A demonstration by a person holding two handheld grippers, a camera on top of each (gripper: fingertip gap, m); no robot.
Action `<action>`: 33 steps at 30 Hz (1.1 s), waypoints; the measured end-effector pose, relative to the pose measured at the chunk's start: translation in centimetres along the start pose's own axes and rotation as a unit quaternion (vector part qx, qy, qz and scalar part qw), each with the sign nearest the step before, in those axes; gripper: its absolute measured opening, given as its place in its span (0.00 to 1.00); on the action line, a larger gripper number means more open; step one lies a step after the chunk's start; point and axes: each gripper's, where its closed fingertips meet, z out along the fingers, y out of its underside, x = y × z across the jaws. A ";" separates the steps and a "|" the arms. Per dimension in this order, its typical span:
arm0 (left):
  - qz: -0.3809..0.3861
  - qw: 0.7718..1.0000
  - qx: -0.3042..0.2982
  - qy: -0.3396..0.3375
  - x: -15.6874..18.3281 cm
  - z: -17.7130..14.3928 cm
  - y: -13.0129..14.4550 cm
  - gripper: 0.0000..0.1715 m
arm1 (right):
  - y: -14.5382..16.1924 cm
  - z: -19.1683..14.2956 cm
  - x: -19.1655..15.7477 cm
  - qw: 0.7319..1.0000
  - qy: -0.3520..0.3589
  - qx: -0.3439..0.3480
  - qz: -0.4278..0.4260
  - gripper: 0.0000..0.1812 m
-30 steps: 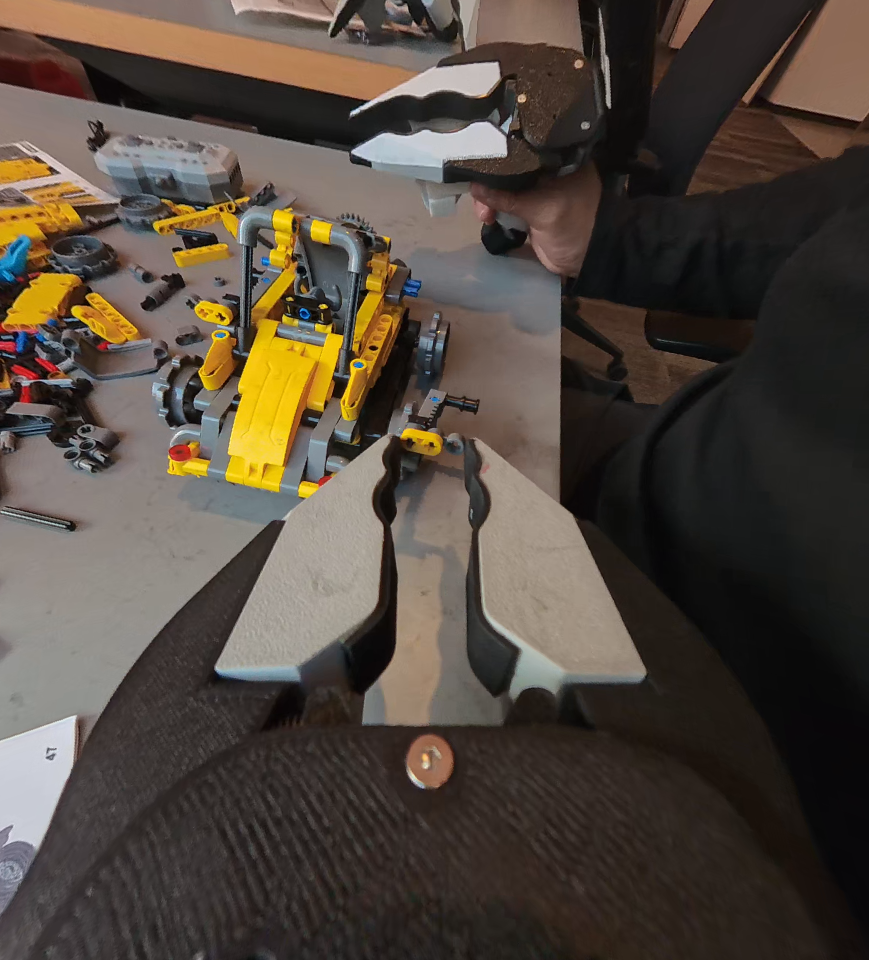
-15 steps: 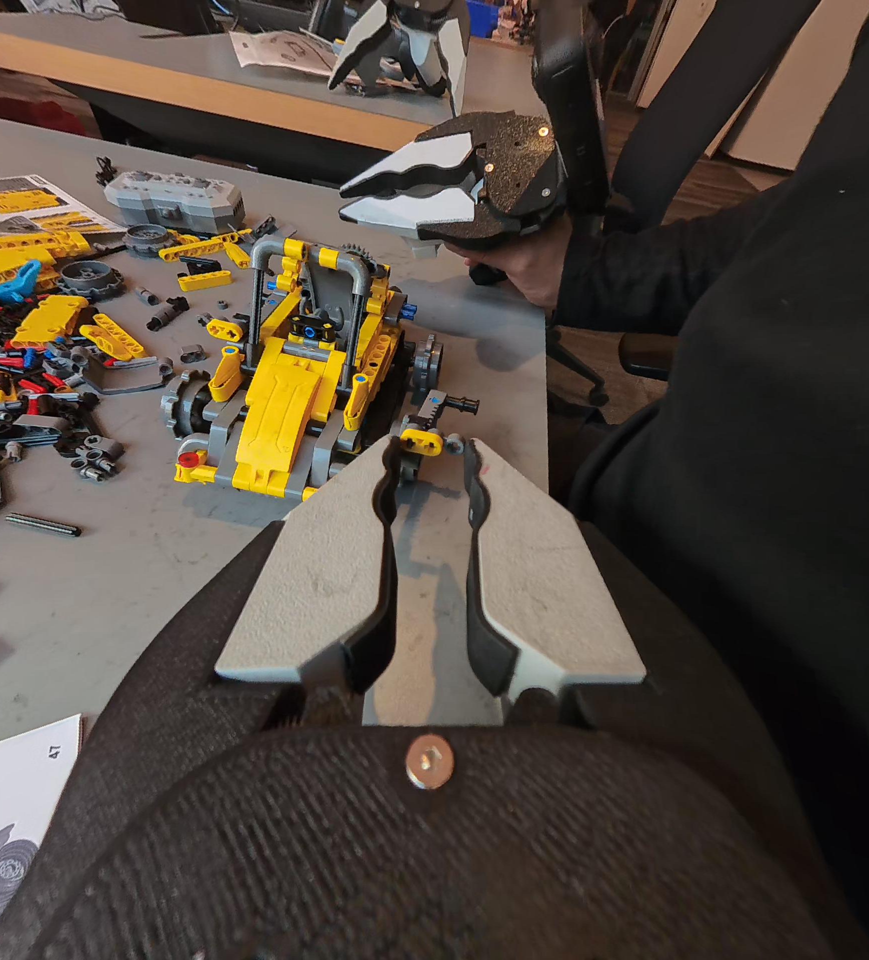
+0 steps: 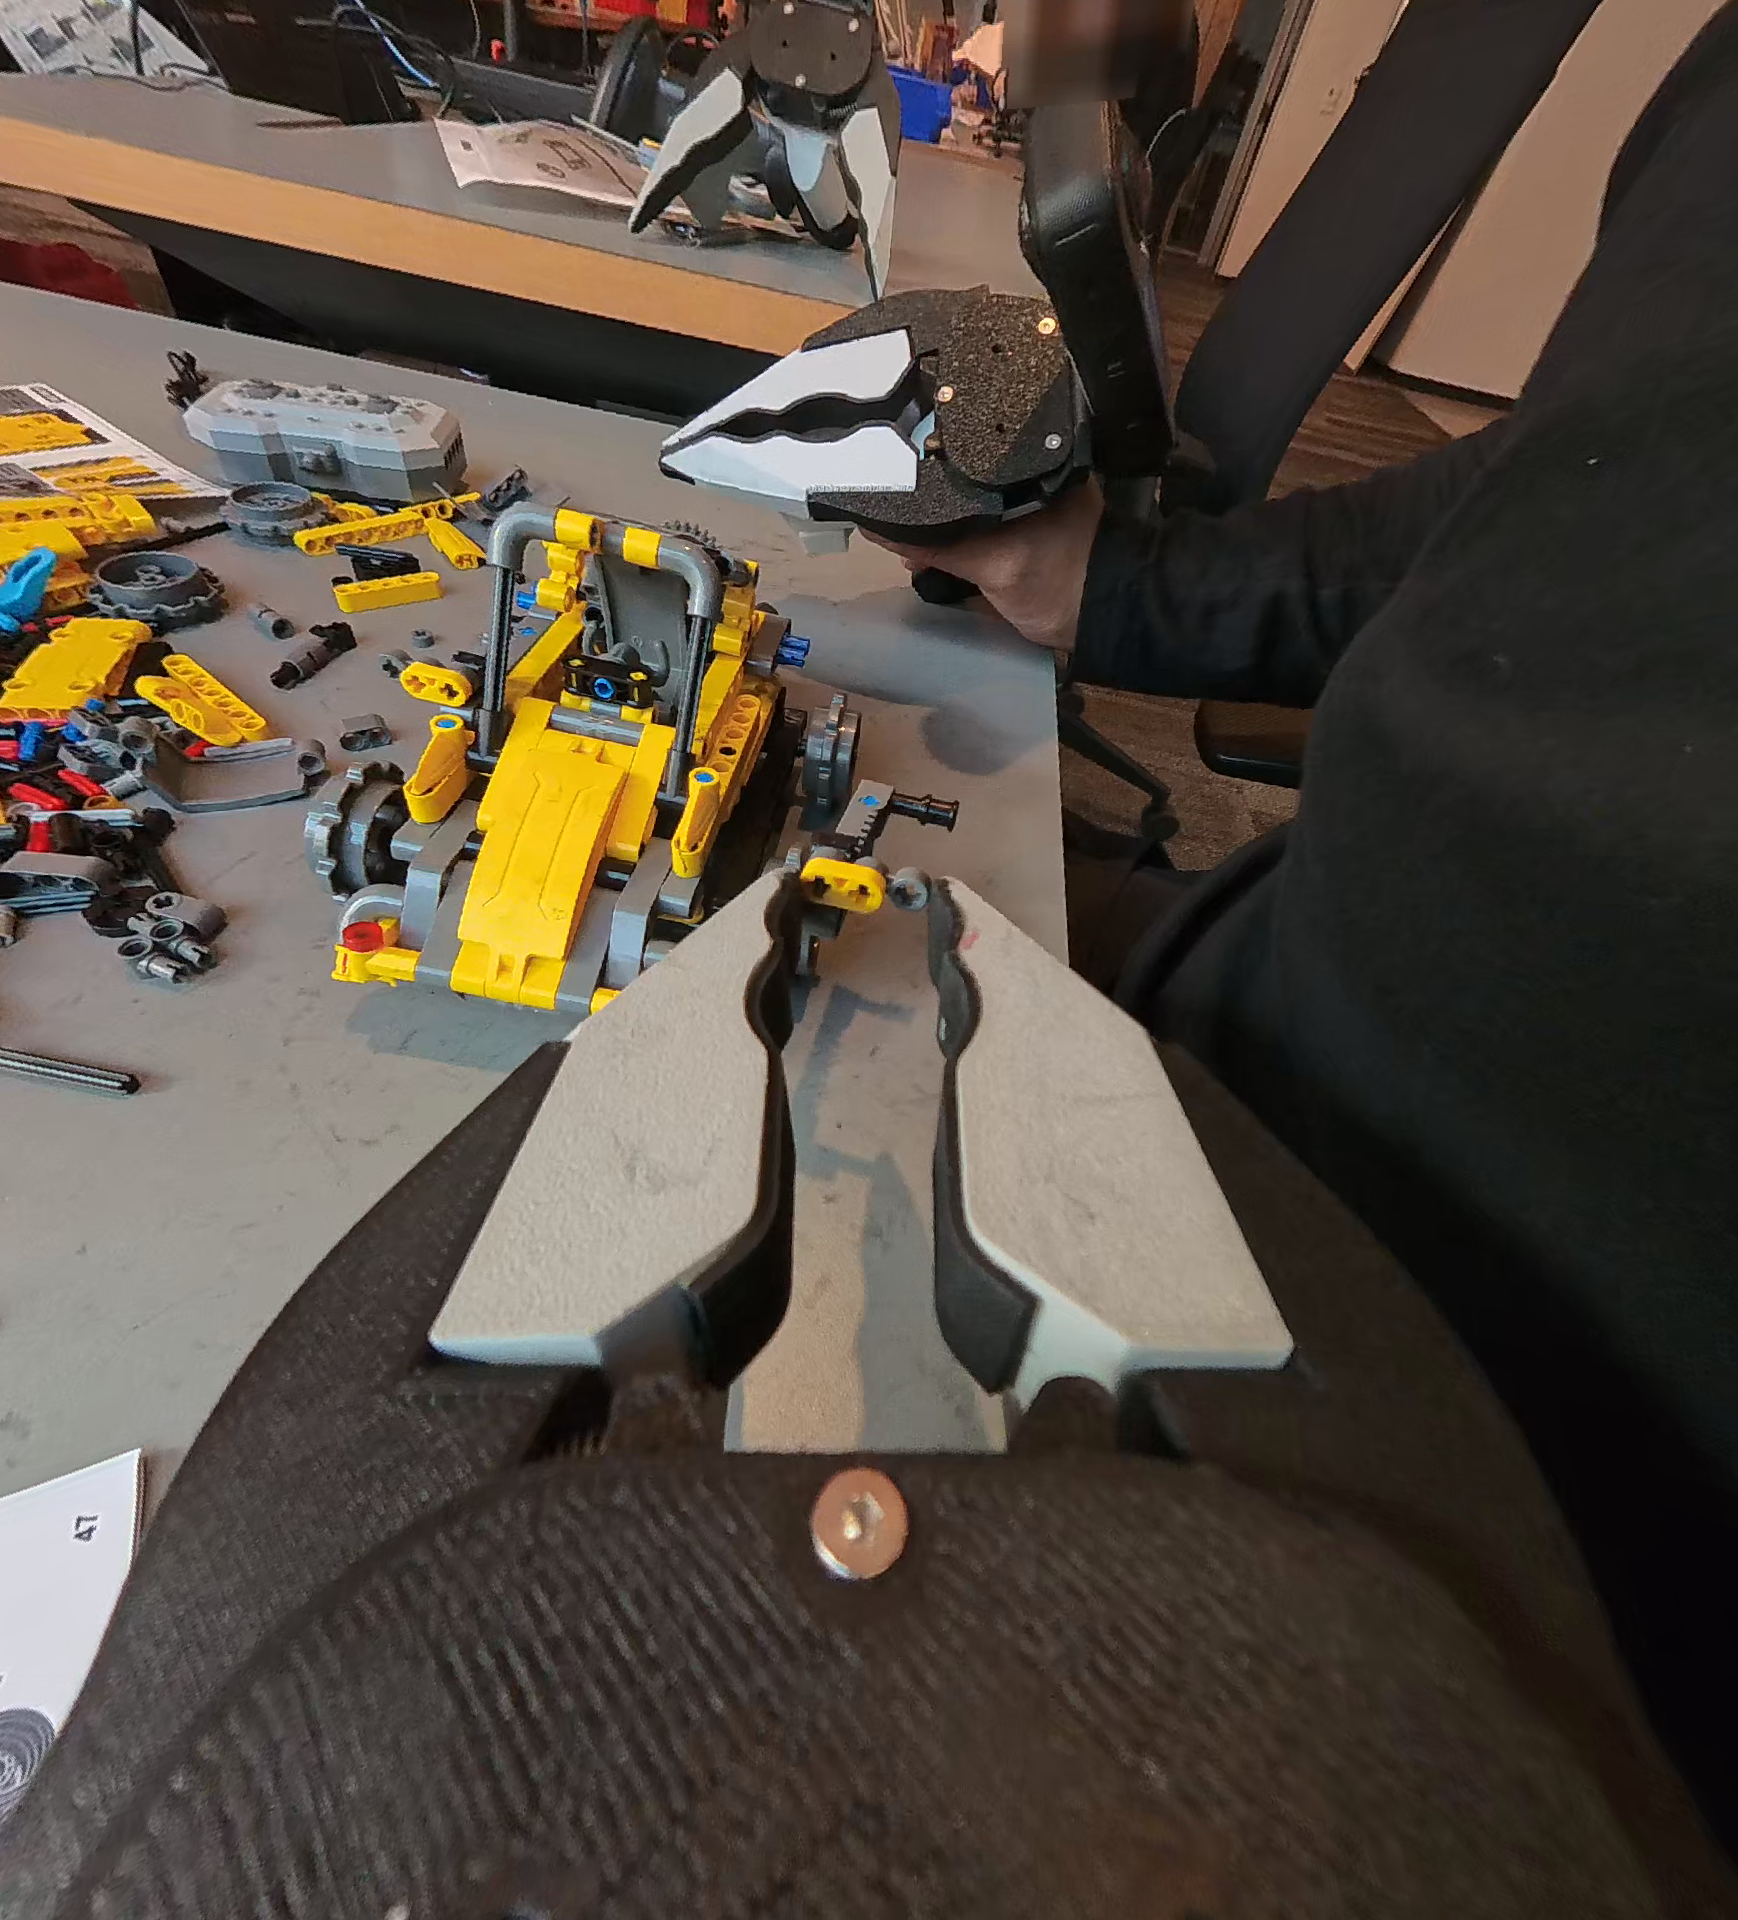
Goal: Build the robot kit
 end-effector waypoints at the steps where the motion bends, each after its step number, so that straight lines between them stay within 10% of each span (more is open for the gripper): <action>1: 0.000 1.000 0.003 0.000 0.0 -0.1 -0.1 0.13 | 0.0 0.0 0.0 1.000 0.000 -0.001 -0.002 0.00; 33: -0.002 1.000 0.020 0.008 0.1 -0.5 -0.5 0.13 | -0.3 -0.1 -0.5 1.000 0.000 0.006 -0.021 0.00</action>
